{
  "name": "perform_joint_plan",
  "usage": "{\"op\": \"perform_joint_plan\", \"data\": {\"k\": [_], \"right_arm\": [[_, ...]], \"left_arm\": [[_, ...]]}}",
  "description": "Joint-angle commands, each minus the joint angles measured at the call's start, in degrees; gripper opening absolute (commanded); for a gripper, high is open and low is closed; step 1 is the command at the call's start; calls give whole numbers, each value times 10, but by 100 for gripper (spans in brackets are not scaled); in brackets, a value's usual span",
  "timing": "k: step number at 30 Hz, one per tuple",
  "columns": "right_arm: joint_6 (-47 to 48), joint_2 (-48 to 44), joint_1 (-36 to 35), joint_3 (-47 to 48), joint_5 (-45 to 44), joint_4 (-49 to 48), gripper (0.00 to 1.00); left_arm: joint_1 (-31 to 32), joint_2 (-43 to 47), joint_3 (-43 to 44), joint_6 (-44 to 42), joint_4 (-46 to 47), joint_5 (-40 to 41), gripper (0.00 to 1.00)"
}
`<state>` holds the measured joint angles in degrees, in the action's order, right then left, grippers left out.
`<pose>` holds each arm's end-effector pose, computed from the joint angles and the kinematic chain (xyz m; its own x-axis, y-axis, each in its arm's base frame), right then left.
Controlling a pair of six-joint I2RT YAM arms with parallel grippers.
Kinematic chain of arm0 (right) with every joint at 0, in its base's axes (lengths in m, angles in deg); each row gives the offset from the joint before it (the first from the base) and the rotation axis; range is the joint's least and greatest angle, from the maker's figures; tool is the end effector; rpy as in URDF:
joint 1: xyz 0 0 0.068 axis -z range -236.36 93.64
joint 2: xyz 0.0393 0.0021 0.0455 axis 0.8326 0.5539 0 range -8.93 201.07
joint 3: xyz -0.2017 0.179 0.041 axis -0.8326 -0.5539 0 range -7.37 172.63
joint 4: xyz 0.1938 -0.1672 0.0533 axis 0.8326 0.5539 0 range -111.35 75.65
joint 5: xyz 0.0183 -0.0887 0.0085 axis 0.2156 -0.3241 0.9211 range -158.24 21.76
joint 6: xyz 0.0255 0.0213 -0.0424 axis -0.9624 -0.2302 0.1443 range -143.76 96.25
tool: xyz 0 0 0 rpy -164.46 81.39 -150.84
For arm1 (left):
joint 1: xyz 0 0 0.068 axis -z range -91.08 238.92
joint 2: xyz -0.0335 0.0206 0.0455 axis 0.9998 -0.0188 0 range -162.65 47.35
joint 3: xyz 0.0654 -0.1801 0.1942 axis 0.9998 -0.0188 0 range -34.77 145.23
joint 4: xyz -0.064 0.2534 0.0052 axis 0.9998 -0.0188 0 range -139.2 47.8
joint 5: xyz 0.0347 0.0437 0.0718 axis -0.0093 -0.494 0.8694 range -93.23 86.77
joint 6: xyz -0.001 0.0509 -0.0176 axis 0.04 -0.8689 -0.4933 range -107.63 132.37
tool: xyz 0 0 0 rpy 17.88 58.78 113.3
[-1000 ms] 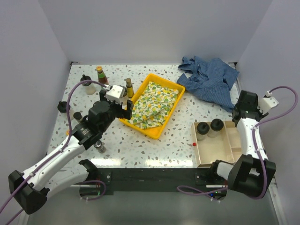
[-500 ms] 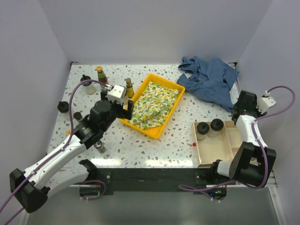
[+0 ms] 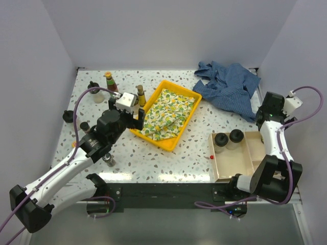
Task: Organize the condiment bottles
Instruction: Place the bottle in the storage box, then move the bottle to the center of the board.
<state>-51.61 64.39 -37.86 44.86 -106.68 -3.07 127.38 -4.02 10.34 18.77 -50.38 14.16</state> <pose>0.2521 -0.1078 0.2696 -0.2027 0.4538 -0.8678 0.9038 0.4278 0.0126 0.1709 -0.1222 0.3258 -0.2351 0.0509 -0.9706 0.3429 0.9388 -0.0338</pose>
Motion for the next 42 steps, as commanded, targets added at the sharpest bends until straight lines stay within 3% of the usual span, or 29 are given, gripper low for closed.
{"op": "perform_joint_plan", "data": {"k": [1,7,11,14,17,21,26,28,32,35,42], "right_arm": [[3,-21,0,69,78,79,99],[35,-48,-13,94,186,134,99],[67,-54,-36,124,192,181,99],[82,-57,-53,137,209,195,98],[89,-62,-113,153,242,209,98],[87,-69,-267,166,288,212,96],[46,-116,-335,126,368,155,91],[34,-135,-349,111,382,141,91],[37,-143,-363,89,383,136,90],[49,-143,-366,84,383,145,90],[60,-157,-366,81,383,155,91]], "left_arm": [[3,13,1,-1,20,17,100],[4,9,5,17,13,51,100],[3,2,37,100,-34,147,100],[4,2,70,156,-98,177,100],[3,-1,106,236,-190,178,100],[3,-5,124,324,-288,187,100],[-3,10,126,530,-469,246,92],[-3,16,119,638,-514,246,84],[-4,-19,117,790,-673,231,81],[-24,-34,98,763,-672,201,76],[-76,-47,24,797,-672,154,79]]}}
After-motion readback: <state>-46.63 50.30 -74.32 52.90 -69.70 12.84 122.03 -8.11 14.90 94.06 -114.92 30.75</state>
